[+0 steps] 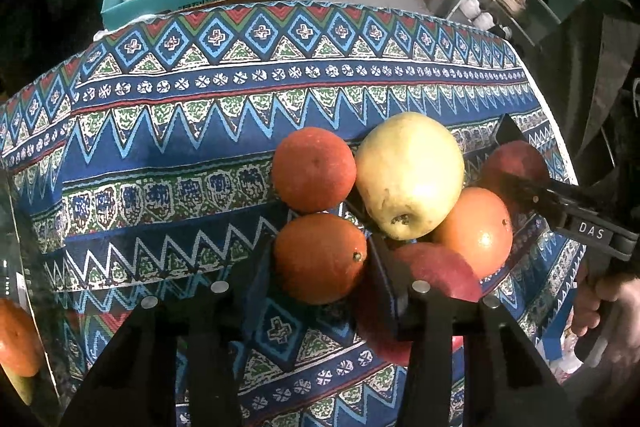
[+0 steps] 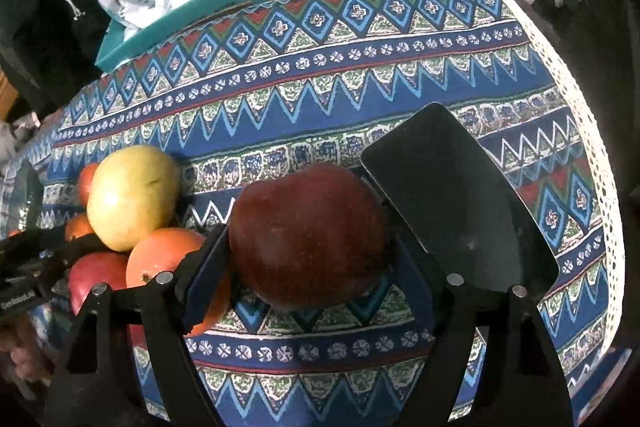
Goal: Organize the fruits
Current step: 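Close the right tool on the red apple while the left closes around an orange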
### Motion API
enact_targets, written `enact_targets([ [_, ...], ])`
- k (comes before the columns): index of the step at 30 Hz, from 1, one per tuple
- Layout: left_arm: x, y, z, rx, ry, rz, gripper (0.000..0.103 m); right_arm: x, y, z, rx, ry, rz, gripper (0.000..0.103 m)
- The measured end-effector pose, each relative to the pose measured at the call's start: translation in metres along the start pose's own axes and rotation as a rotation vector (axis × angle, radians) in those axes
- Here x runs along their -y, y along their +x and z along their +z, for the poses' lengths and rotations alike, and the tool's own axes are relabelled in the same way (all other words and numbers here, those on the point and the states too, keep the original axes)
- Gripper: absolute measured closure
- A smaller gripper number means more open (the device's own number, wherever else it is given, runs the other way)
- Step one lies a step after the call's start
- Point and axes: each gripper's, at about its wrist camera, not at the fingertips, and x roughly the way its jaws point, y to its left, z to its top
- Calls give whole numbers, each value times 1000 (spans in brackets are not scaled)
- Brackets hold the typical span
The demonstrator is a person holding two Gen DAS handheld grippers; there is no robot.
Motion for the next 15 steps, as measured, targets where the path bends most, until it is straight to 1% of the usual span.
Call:
enact_targets([
  [2, 0, 0, 0, 2, 3, 4, 56, 1, 0, 0, -5, 3, -1, 24],
  [7, 3, -7, -2, 21, 23, 25, 57, -7, -4, -3, 7, -36, -49, 24],
  [11, 7, -16, -4, 45, 33, 38, 57, -11, -18, -1, 58, -35, -76, 24],
  [15, 9, -32, -4, 79, 41, 50, 57, -18, -41, 3, 124, -53, -107, 24],
])
